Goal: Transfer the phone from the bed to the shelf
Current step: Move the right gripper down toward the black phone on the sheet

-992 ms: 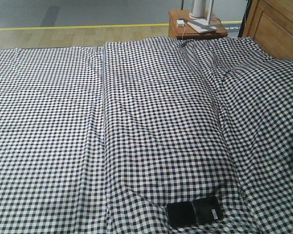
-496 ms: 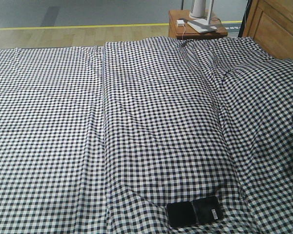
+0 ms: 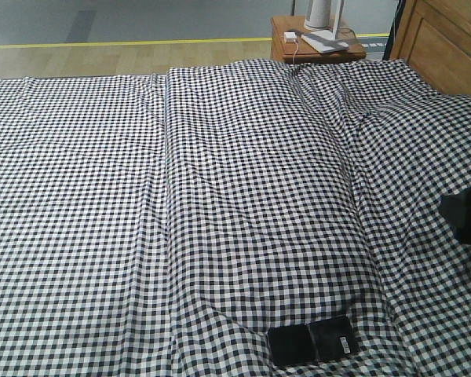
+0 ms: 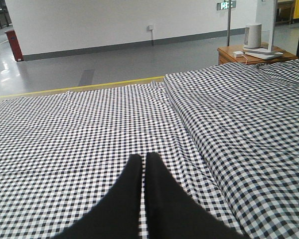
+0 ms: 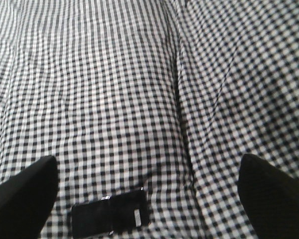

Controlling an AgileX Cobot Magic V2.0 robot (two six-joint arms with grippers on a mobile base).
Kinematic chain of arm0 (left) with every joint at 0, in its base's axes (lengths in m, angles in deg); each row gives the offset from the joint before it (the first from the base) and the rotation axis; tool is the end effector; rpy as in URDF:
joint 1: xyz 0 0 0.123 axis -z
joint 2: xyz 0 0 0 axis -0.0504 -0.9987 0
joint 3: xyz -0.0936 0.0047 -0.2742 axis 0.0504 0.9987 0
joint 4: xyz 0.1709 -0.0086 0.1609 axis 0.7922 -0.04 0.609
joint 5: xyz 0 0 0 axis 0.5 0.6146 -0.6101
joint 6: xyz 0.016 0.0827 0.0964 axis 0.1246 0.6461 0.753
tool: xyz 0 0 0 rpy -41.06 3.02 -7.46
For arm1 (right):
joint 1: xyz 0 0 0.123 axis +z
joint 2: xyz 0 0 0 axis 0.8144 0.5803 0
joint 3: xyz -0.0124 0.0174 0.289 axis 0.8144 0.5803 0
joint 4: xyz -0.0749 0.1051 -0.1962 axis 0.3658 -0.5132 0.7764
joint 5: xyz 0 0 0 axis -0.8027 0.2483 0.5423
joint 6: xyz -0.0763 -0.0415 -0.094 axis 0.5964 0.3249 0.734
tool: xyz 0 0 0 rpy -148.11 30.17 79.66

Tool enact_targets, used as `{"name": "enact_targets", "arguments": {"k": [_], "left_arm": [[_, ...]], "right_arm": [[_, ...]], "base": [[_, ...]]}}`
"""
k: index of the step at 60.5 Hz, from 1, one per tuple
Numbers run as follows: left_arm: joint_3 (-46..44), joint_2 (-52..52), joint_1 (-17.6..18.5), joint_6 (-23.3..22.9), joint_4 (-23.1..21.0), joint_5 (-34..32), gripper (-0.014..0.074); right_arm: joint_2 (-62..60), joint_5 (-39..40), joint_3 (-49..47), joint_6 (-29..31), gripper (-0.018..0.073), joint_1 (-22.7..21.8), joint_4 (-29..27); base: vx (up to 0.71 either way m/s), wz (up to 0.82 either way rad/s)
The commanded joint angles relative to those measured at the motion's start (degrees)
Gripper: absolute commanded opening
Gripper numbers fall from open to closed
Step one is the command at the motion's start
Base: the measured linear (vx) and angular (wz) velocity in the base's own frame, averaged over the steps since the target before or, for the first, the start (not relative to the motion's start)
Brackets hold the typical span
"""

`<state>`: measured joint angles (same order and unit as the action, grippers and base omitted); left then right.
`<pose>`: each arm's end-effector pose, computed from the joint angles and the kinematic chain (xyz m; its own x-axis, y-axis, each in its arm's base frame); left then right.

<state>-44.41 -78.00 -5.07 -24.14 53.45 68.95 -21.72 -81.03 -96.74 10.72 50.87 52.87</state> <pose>0.0708 0.0041 0.1811 -0.1279 0.0920 -0.9875 -0.0364 0.9946 0.0974 0.2052 -0.0060 0.2816 -0.6348 0.1392 -0.7600 0.0841 0.9902 0.1111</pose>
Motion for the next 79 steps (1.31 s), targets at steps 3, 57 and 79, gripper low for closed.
{"name": "enact_targets", "arguments": {"k": [3, 57, 79], "left_arm": [[-1.5, 0.6, 0.0, -0.2, -0.3, -4.1, 0.0001], [-1.5, 0.6, 0.0, -0.2, -0.3, -4.1, 0.0001], [-1.5, 0.6, 0.0, -0.2, -0.3, -4.1, 0.0001]], "right_arm": [[4.2, -2.6, -6.6, -0.7, 0.0706, -0.4, -0.3], [53.8, -36.1, -32.9, 41.4, 0.065, -20.3, -33.6], [73.4, -41.5, -35.0, 54.6, 0.0634, -20.3, -42.8]], "base": [[0.0, 0.0], [0.0, 0.0], [0.0, 0.0]]}}
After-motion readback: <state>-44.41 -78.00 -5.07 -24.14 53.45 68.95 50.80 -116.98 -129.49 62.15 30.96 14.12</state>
